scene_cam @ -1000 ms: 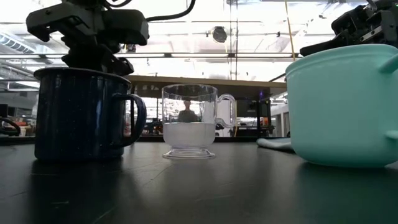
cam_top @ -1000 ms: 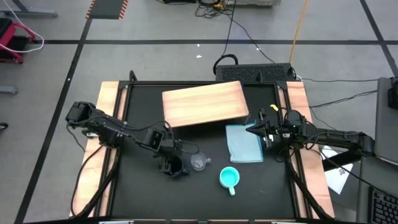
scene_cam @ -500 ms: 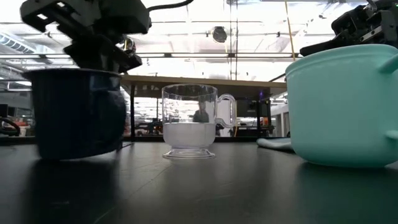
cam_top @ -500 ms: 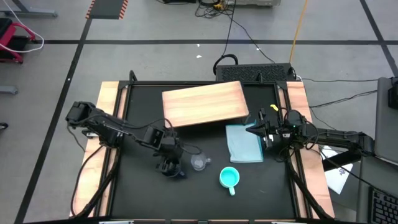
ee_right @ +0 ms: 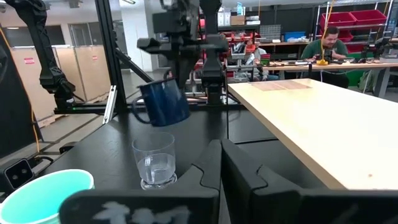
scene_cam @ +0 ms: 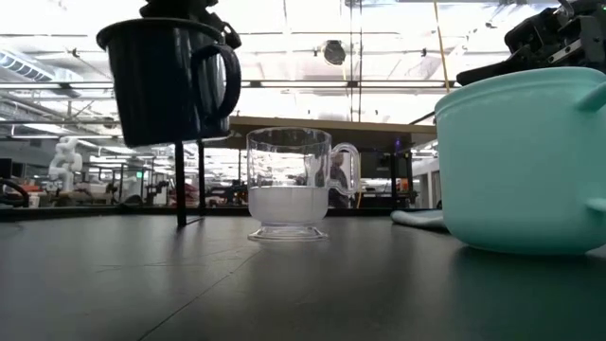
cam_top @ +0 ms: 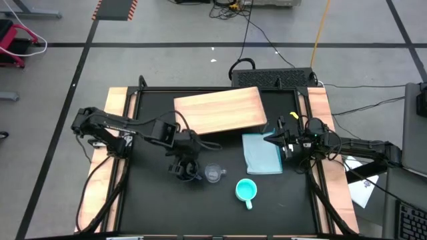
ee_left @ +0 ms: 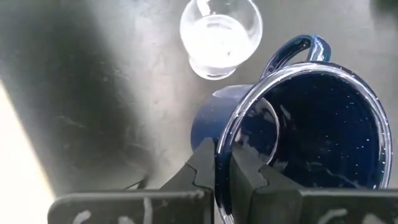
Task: Stack small to large cups/mugs on shelf
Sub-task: Put the dark blue mug on the shelf
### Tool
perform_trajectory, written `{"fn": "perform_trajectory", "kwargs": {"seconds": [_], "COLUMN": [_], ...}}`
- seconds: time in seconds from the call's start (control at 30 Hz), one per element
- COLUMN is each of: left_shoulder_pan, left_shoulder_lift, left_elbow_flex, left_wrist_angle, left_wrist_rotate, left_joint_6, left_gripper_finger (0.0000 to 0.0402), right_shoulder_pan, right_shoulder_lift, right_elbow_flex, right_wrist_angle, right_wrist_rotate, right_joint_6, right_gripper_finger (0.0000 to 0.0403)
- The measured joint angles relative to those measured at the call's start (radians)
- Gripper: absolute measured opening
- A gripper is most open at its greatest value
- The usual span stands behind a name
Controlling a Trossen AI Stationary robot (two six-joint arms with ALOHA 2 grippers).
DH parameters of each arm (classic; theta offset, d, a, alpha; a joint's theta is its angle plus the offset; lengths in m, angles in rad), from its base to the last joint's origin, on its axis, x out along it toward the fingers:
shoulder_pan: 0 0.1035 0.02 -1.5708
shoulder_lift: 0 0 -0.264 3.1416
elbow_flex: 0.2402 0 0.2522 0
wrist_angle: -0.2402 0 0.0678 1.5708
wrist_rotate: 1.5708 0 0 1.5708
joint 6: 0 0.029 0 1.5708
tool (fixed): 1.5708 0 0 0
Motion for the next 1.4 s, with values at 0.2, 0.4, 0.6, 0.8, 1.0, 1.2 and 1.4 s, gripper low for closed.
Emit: {"fn": "perform_trajectory", "kwargs": {"seconds": [0.2, 0.4, 0.6, 0.8, 1.0, 1.2, 1.4], "left_shoulder_pan": [0.023, 0.026, 0.031, 0.030, 0.031, 0.041, 0.079], "left_shoulder_lift": [0.000, -0.054, -0.142, -0.242, -0.365, -0.484, -0.514], "left_elbow_flex": [0.085, 0.110, 0.061, -0.054, -0.160, -0.245, -0.276], "left_wrist_angle": [-0.051, -0.037, 0.031, 0.147, 0.207, 0.250, 0.258], "left_wrist_rotate": [-0.010, -0.008, 0.015, 0.054, 0.041, -0.005, -0.060], "left_joint_6": [0.084, 0.157, 0.157, 0.156, 0.137, 0.103, 0.058], "left_gripper_finger": [0.0017, 0.0017, 0.0017, 0.0017, 0.0017, 0.0017, 0.0017], "right_shoulder_pan": [0.000, 0.000, 0.000, 0.000, 0.000, 0.000, 0.000], "right_shoulder_lift": [0.000, 0.000, 0.000, 0.000, 0.003, 0.008, 0.013], "right_elbow_flex": [0.000, 0.000, 0.000, 0.000, 0.000, 0.000, 0.000], "right_wrist_angle": [0.000, 0.000, 0.000, 0.000, 0.002, 0.000, 0.004], "right_wrist_rotate": [0.000, 0.000, 0.000, 0.000, 0.000, 0.000, 0.000], "right_joint_6": [0.000, 0.000, 0.000, 0.000, 0.000, 0.000, 0.000], "right_gripper_finger": [0.0000, 0.0000, 0.0000, 0.0000, 0.0000, 0.0000, 0.0000]}}
